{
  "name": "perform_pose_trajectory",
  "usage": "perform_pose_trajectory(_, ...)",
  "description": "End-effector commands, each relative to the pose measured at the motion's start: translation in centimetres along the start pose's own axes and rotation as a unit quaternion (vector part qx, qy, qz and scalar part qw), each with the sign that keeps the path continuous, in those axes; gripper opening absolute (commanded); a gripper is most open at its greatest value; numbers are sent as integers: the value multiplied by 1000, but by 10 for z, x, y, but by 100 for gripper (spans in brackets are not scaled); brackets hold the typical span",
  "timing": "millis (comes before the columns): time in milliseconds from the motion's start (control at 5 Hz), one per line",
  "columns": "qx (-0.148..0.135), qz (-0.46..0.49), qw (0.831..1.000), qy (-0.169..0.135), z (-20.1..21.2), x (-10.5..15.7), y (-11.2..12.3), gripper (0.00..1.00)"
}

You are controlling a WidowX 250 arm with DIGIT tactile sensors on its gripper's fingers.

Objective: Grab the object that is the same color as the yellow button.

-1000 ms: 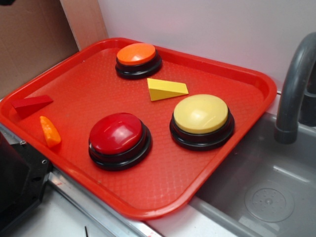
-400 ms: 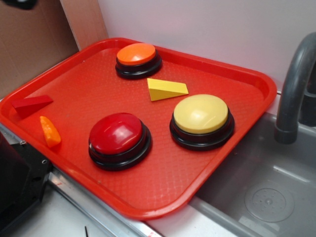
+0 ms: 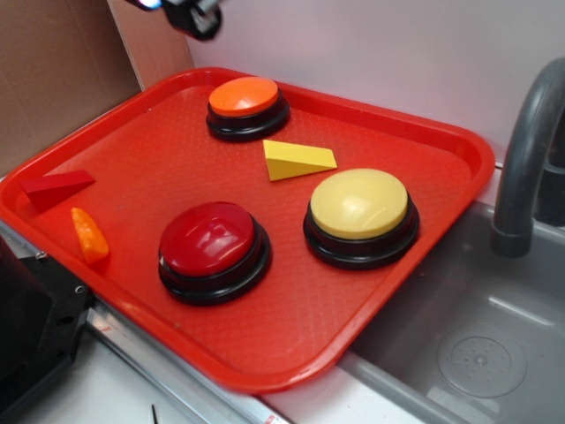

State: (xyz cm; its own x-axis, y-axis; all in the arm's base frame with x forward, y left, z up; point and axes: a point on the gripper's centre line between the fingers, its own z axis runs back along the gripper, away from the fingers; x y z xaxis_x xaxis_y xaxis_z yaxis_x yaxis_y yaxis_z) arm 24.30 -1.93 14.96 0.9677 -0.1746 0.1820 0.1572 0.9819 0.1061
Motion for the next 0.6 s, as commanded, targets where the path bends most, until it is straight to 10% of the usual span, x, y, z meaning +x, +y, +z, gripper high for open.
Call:
perform_pose_trajectory(0, 17, -125, 992, -24, -61, 12, -37, 100)
perform_pose_trajectory(400, -10, -148, 989, 5, -93, 28, -28, 100)
